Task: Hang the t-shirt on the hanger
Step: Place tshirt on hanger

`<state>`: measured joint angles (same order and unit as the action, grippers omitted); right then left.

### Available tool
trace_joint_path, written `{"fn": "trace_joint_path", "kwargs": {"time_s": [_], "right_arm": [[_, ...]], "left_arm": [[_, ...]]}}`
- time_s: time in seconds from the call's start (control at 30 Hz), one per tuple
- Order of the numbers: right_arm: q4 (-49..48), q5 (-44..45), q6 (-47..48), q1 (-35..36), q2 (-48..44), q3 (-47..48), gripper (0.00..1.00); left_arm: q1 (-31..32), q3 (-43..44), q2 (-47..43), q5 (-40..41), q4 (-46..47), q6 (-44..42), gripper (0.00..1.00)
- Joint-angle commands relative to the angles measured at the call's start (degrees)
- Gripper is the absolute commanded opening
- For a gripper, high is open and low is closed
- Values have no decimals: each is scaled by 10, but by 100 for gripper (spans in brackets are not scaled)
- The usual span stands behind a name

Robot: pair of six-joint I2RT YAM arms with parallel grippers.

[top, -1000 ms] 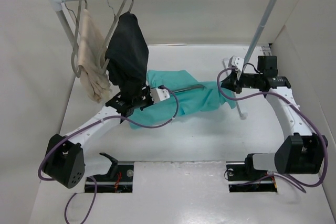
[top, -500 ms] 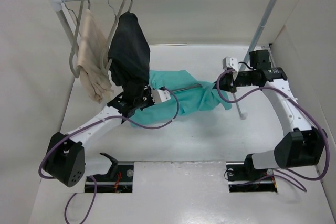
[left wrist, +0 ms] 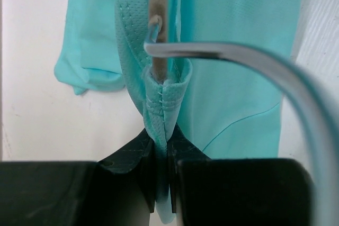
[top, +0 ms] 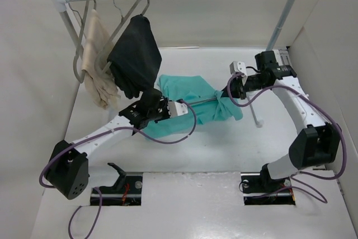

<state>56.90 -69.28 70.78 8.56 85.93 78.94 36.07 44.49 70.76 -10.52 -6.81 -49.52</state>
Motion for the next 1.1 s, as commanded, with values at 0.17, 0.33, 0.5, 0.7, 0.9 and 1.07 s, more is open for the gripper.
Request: {"fn": "trace_joint_path", "kwargs": {"time_s": [0.17,0.33,0.5,0.7,0.9,1.07], "right_arm": [[8,-144,40,-59,-67,14,0],[14,-161,46,-47,-95,14,0],[24,-153,46,-47,-96,9,0],[36,-133,52,-56,-111,32,0],[22,-35,2,-122,-111,26,0],[16,4,-19,-144,-124,37,0]], "left_arm": [[-64,-20,43,26,7,79,0],[-64,-26,43,47,33,55,0],[-57,-20,43,58,33,44,0],[-78,-20,67,98,43,68,0],[-78,-78,53,168,72,21,0],[-90,-96,60,185,74,40,0]]}}
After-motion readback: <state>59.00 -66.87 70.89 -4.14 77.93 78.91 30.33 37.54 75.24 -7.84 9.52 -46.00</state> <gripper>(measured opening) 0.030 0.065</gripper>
